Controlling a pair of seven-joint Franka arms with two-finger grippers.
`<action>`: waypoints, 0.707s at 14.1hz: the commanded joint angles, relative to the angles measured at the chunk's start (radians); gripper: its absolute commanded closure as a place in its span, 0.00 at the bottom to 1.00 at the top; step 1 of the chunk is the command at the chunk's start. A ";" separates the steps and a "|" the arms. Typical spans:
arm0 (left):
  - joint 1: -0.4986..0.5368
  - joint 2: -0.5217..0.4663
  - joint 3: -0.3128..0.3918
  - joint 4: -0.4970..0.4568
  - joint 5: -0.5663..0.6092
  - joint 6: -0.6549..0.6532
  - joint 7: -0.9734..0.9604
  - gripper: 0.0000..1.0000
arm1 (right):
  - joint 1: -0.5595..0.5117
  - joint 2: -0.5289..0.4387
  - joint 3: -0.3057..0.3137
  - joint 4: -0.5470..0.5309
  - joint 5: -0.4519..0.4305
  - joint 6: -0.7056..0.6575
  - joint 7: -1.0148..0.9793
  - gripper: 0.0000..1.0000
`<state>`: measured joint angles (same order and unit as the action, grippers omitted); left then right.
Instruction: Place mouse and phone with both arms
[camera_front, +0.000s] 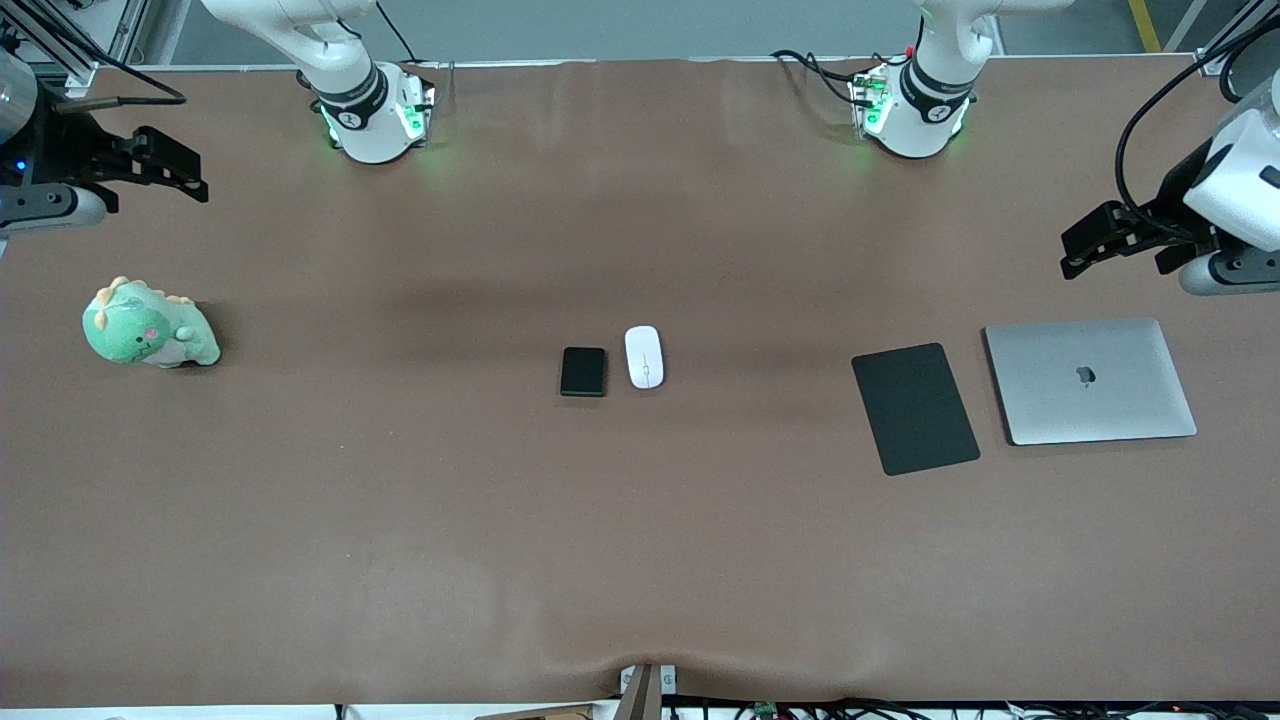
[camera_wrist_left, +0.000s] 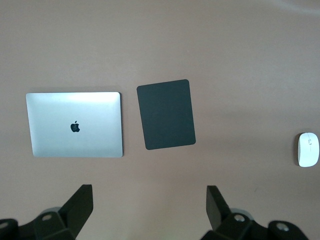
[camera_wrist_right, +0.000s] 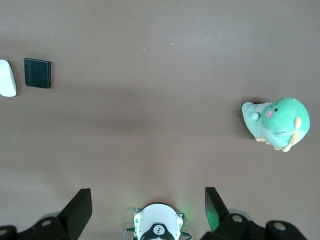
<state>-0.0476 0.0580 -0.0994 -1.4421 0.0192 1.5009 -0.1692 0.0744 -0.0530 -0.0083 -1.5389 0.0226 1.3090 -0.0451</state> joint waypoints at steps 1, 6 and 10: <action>-0.008 0.008 -0.002 0.028 0.010 -0.021 -0.013 0.00 | -0.019 0.024 -0.004 0.017 0.040 -0.010 -0.002 0.00; -0.021 0.069 -0.055 0.028 0.005 -0.021 -0.019 0.00 | -0.048 0.038 -0.005 0.014 0.040 -0.011 -0.004 0.00; -0.109 0.153 -0.072 0.028 0.008 -0.010 -0.076 0.00 | -0.050 0.041 -0.004 0.016 0.040 -0.010 -0.006 0.00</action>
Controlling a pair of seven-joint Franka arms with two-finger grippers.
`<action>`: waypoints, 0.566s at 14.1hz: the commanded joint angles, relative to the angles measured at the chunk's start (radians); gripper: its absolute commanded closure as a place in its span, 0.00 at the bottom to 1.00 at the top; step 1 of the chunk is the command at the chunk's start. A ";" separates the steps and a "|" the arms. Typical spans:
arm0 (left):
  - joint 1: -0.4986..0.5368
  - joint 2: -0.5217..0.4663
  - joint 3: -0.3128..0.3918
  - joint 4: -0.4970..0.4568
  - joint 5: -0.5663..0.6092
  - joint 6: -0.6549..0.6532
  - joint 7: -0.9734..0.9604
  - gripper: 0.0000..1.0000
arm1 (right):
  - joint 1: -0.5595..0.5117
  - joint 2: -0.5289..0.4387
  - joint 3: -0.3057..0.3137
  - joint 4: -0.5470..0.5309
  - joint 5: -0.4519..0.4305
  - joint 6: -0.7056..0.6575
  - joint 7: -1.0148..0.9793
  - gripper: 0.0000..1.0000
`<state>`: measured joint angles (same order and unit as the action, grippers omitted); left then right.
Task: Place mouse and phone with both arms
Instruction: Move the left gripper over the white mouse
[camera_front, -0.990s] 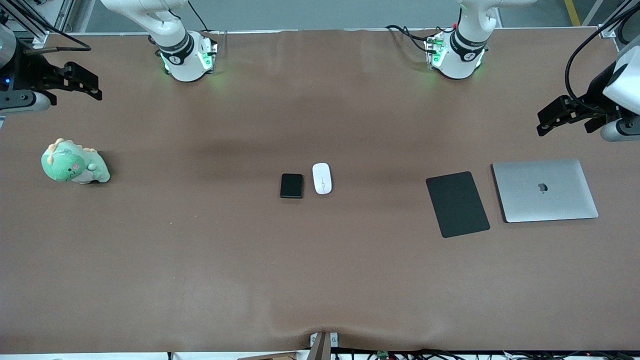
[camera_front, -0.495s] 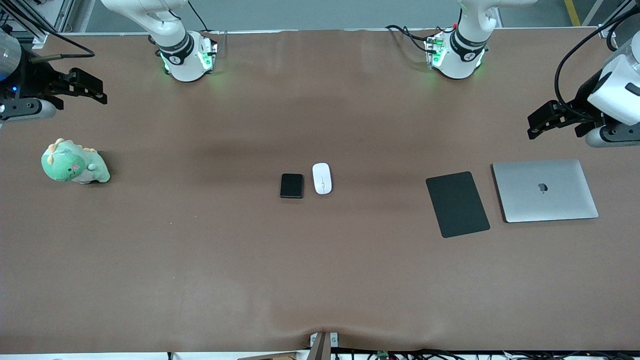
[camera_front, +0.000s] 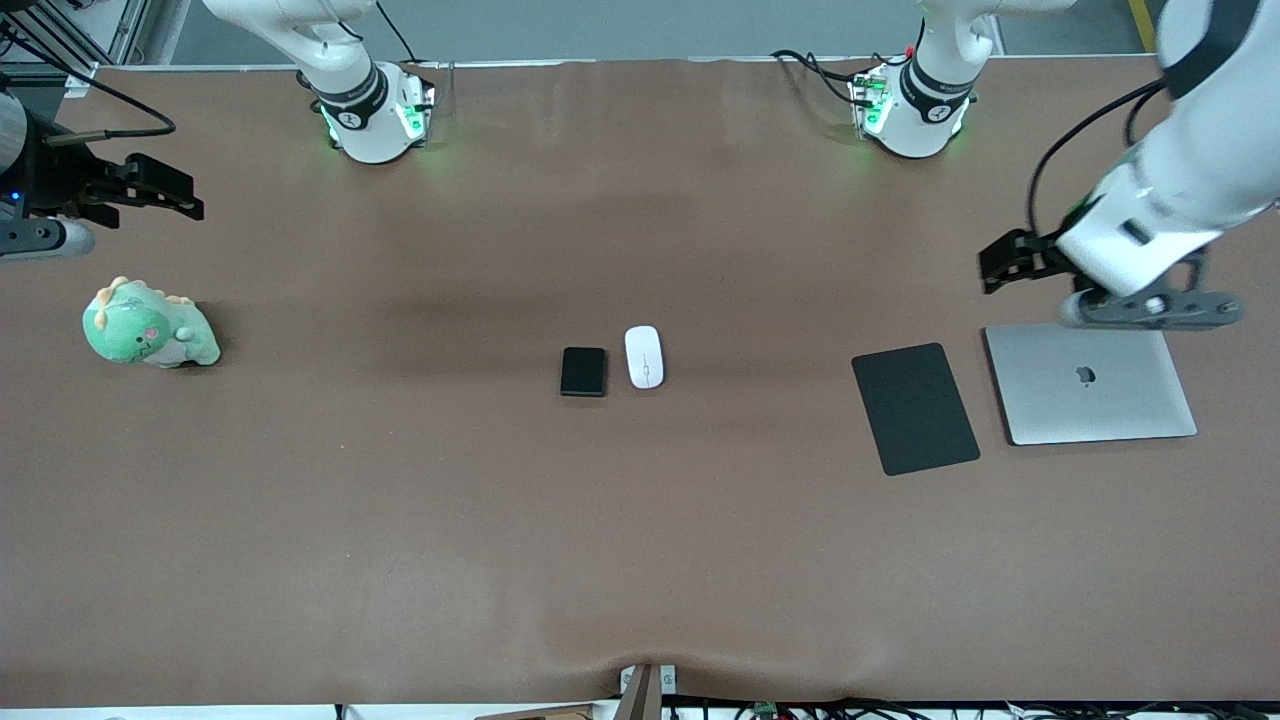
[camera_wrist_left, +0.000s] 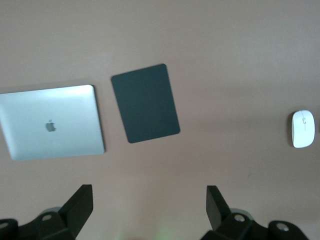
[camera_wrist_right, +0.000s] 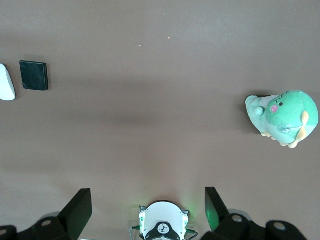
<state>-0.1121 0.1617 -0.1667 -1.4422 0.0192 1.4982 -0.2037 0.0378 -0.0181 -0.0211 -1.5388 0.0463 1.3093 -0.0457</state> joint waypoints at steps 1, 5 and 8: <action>-0.053 0.067 -0.005 0.028 0.007 -0.001 -0.077 0.00 | -0.013 0.006 0.009 0.016 0.017 -0.011 -0.005 0.00; -0.135 0.168 -0.023 0.026 -0.013 0.058 -0.253 0.00 | -0.013 0.006 0.007 0.014 0.017 -0.025 -0.005 0.00; -0.230 0.263 -0.022 0.023 -0.007 0.167 -0.371 0.00 | -0.015 0.006 0.007 0.014 0.017 -0.025 -0.003 0.00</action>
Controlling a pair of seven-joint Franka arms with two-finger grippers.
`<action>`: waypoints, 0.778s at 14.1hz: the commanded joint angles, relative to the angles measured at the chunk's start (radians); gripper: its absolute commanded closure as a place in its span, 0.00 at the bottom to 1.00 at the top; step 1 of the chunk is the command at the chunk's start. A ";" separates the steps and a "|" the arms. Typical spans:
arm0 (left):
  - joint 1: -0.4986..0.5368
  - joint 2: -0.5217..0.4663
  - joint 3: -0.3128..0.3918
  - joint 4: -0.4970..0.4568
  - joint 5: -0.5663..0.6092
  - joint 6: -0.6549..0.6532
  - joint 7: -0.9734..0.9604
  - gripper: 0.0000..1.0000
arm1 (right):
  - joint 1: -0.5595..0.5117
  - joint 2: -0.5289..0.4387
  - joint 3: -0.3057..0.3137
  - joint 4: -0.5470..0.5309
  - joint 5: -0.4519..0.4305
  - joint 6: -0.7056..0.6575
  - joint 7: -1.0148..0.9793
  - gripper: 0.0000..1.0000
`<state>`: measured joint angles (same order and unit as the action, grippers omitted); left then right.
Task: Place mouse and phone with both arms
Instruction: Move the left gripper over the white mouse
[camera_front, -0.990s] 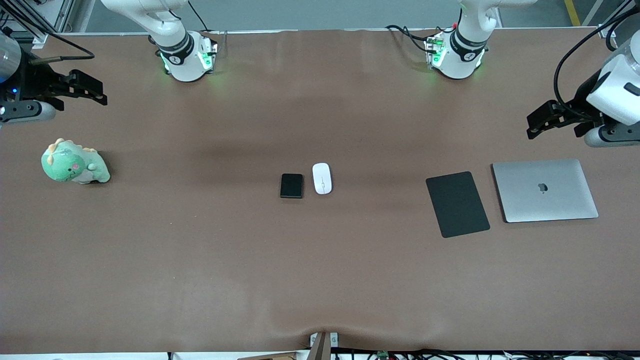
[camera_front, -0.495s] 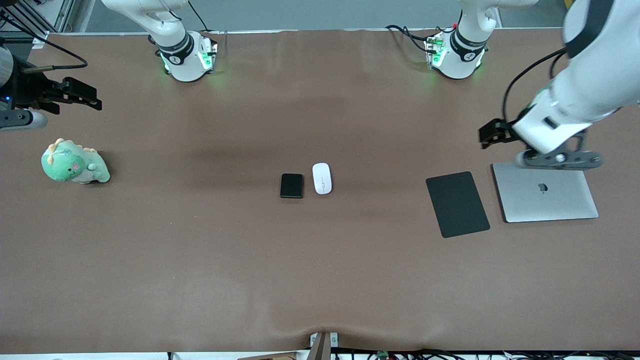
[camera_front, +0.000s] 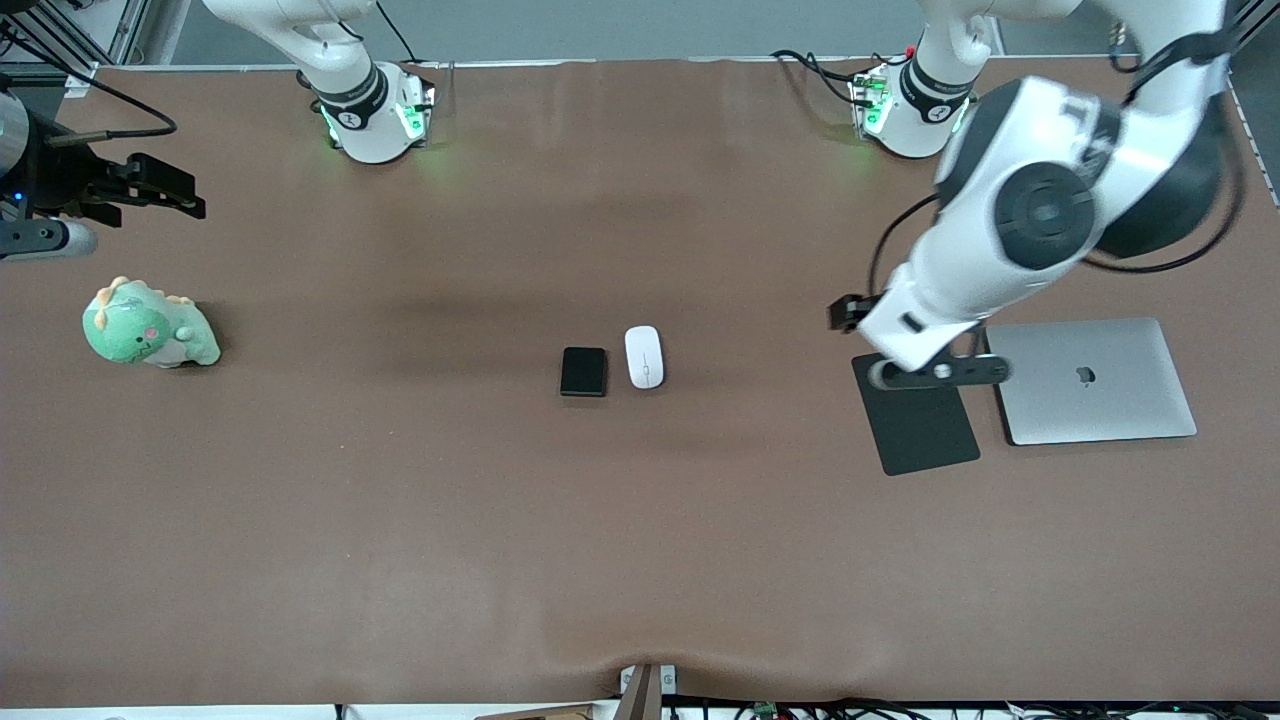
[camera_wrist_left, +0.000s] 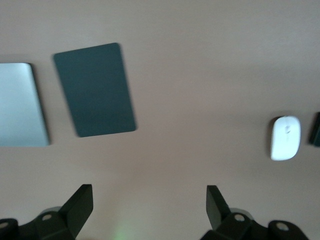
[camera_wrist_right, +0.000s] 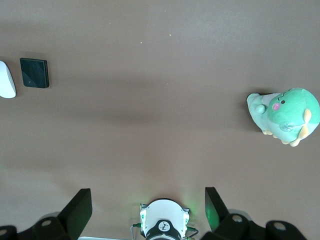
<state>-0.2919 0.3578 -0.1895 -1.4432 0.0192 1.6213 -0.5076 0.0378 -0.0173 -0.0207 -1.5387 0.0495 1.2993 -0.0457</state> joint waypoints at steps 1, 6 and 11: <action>-0.084 0.102 0.001 0.023 -0.002 0.089 -0.106 0.00 | -0.016 0.005 0.007 0.014 0.013 -0.015 -0.003 0.00; -0.194 0.271 0.008 0.032 -0.001 0.302 -0.285 0.00 | -0.016 0.005 0.007 0.014 0.015 -0.014 -0.003 0.00; -0.274 0.366 0.016 0.072 -0.001 0.384 -0.368 0.00 | -0.018 0.042 0.007 0.020 0.010 -0.012 -0.005 0.00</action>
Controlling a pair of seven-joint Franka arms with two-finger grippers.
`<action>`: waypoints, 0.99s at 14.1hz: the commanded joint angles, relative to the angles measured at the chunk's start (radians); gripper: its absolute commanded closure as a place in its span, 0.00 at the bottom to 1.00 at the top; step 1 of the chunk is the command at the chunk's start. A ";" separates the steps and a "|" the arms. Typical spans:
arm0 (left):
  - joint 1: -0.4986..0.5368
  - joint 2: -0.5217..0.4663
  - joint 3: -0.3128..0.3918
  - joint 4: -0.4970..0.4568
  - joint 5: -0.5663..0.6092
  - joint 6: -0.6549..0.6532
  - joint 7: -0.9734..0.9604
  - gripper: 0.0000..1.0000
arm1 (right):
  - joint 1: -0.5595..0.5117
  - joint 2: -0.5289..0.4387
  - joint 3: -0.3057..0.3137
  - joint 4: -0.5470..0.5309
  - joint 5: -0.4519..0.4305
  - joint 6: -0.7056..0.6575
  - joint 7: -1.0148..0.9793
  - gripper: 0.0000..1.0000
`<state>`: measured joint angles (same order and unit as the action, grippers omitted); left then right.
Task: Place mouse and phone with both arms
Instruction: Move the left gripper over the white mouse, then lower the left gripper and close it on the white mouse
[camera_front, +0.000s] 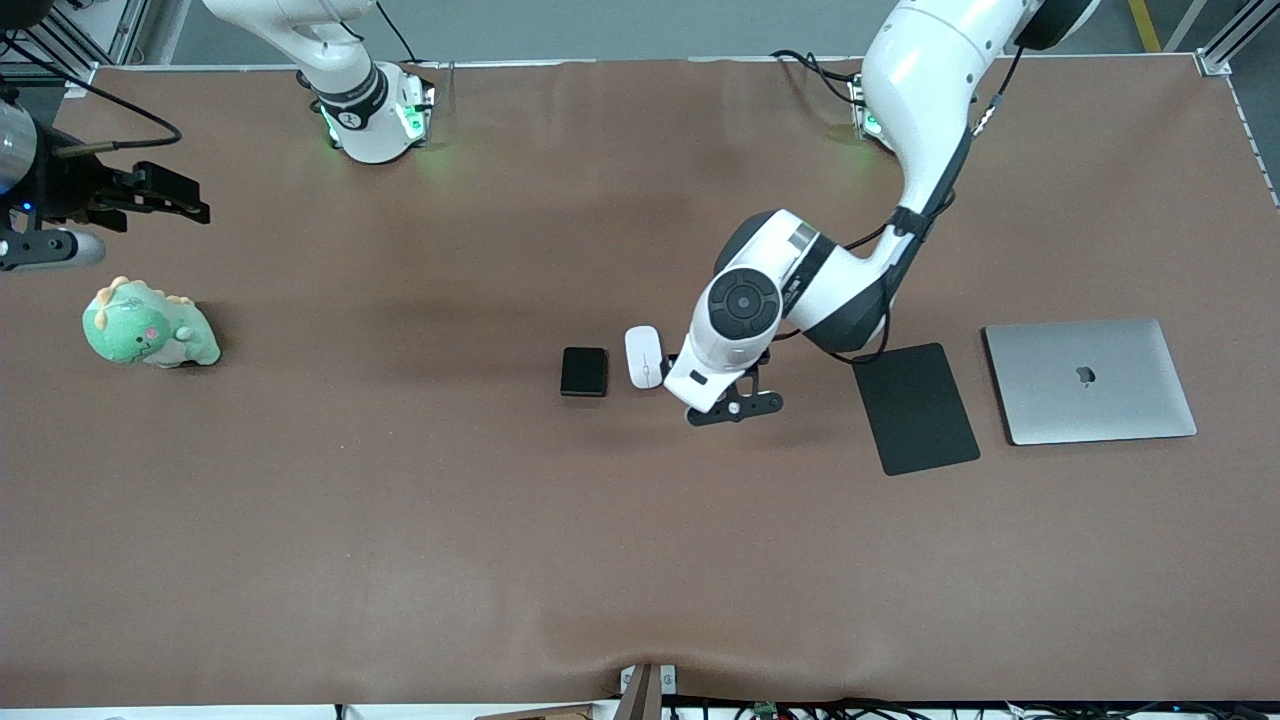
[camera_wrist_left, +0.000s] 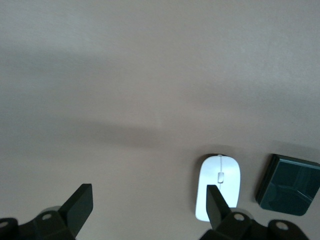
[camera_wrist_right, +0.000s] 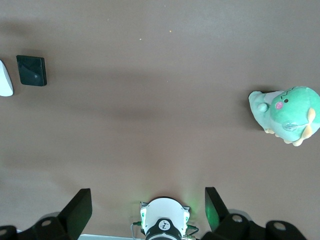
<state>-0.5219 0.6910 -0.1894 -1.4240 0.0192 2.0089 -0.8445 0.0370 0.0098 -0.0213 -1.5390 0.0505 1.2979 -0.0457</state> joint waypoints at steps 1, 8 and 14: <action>-0.049 0.036 0.016 0.057 -0.001 -0.004 -0.042 0.00 | -0.016 0.019 0.007 0.020 0.006 -0.011 -0.005 0.00; -0.112 0.061 0.011 0.059 -0.005 0.013 -0.090 0.00 | -0.025 0.050 0.007 0.019 -0.001 -0.012 -0.006 0.00; -0.144 0.134 0.016 0.062 -0.002 0.138 -0.088 0.00 | -0.034 0.058 0.007 0.017 0.011 -0.014 -0.003 0.00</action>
<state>-0.6518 0.7928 -0.1873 -1.3948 0.0192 2.1172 -0.9239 0.0187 0.0578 -0.0229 -1.5382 0.0500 1.2980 -0.0457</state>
